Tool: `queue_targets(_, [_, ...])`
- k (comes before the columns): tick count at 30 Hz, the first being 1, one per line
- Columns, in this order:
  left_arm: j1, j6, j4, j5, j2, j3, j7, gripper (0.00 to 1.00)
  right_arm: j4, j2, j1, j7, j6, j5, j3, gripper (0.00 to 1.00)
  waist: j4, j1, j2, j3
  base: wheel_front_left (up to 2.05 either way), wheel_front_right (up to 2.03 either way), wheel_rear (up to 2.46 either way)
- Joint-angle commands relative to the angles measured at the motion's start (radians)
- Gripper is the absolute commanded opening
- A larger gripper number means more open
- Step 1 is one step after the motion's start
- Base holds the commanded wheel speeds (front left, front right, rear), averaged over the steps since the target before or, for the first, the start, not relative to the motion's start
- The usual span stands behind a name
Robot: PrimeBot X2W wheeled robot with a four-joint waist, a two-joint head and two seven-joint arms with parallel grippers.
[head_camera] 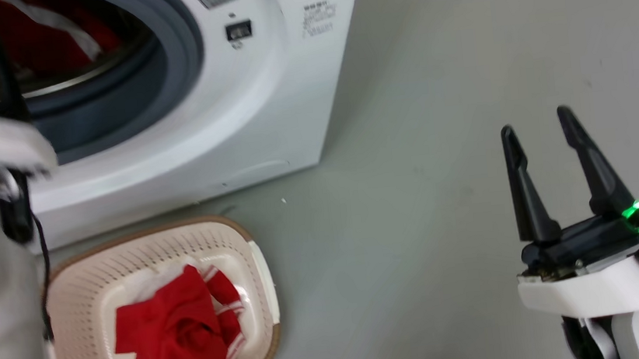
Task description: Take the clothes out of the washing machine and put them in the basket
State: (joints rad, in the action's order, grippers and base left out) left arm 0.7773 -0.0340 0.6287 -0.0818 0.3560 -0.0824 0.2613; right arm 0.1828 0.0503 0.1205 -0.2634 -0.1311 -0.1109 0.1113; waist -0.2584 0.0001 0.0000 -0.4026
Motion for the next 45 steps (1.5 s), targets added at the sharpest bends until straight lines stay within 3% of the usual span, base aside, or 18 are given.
queue_targets(1, [0.043, 0.0, 0.019, 0.006, 0.007, 0.005, -0.009, 1.0, 0.009, 0.0, 0.021, -0.002, 0.001, -0.009, -0.002, 1.0, -0.034, -0.0001, 0.0, -0.071, 0.0, 0.0, 0.0])
queue_targets(10, [0.371, -0.027, 0.133, 0.037, 0.102, 0.05, -0.178, 1.0, 0.05, 0.0, 0.102, -0.002, 0.001, -0.065, -0.011, 1.0, -0.083, -0.0001, 0.0, -0.23, 0.0, 0.0, 0.0])
queue_targets(15, [0.538, -0.049, 0.177, 0.064, 0.156, 0.088, -0.331, 1.0, 0.079, 0.0, 0.135, -0.002, 0.001, -0.096, -0.022, 1.0, -0.106, -0.0001, 0.0, -0.305, 0.0, 0.0, 0.0])
queue_targets(27, [0.856, -0.092, 0.285, 0.074, 0.215, 0.196, -0.769, 1.0, 0.144, 0.0, 0.18, -0.002, 0.001, -0.176, -0.036, 1.0, -0.161, -0.0001, 0.0, -0.443, 0.0, 0.0, 0.0])
queue_targets(32, [0.948, -0.095, 0.305, 0.071, 0.228, 0.279, -0.978, 1.0, 0.169, 0.0, 0.192, -0.002, 0.001, -0.206, -0.038, 1.0, -0.186, -0.0001, 0.0, -0.487, 0.0, 0.0, 0.0])
queue_targets(38, [1.01, -0.095, 0.305, 0.037, 0.244, 0.316, -1.132, 1.0, 0.187, 0.0, 0.189, -0.002, 0.001, -0.23, -0.046, 1.0, -0.203, -0.0001, 0.0, -0.524, 0.0, 0.0, 0.0])
queue_targets(45, [1.0, -0.093, 0.298, 0.032, 0.252, 0.338, -1.172, 1.0, 0.195, 0.0, 0.177, -0.002, 0.001, -0.245, -0.062, 1.0, -0.195, -0.0001, 0.0, -0.556, 0.0, 0.0, 0.0])
